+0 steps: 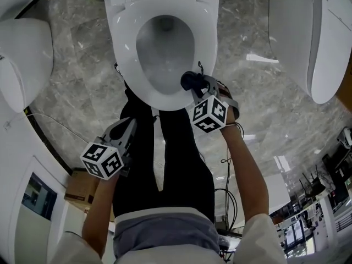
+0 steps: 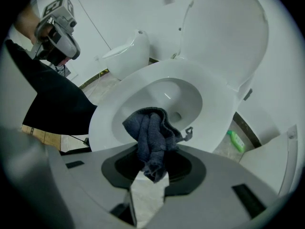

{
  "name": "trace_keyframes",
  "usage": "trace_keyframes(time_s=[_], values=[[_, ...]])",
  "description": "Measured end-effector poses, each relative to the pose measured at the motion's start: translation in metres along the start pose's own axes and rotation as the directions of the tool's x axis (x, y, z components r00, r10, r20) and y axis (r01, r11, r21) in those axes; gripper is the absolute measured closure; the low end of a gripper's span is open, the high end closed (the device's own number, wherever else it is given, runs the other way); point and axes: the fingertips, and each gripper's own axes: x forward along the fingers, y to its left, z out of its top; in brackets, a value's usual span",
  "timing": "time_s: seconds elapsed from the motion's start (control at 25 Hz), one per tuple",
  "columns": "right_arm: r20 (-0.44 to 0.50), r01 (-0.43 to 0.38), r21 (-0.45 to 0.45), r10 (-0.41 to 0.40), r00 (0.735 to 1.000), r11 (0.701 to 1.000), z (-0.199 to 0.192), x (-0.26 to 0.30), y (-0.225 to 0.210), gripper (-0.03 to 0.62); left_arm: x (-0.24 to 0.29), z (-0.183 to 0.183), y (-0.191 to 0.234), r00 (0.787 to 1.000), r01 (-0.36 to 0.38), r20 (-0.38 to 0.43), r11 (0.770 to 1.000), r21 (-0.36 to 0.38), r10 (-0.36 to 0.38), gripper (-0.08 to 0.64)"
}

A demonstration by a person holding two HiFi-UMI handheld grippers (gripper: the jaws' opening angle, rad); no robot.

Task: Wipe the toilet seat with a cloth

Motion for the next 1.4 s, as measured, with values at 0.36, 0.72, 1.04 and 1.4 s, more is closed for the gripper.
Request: trace_keyframes(time_s=[0.36, 0.72, 1.04, 1.4], values=[[0.012, 0.057, 0.069, -0.058, 0.998, 0.996, 0.004, -0.002, -0.039, 0.478, -0.009, 0.002, 0.013, 1.0, -0.008, 0.017, 0.999, -0.031, 0.008, 0.546], [0.006, 0.078, 0.372, -0.086, 0.996, 0.925, 0.008, 0.0, -0.077, 0.476, -0.011, 0.014, 0.025, 0.999, 0.017, 0.036, 0.999, -0.04, -0.015, 0.546], [0.07, -0.008, 0.777, -0.074, 0.995, 0.629, 0.011, 0.008, -0.105, 0.474, -0.017, 0.024, 0.043, 0.999, 0.025, 0.049, 0.998, -0.059, -0.022, 0.548], [0.066, 0.0, 0.887, -0.126, 0.99, 0.463, 0.042, 0.02, -0.14, 0.474, -0.019, 0.048, 0.066, 0.998, 0.044, 0.049, 0.998, -0.051, -0.041, 0.548]])
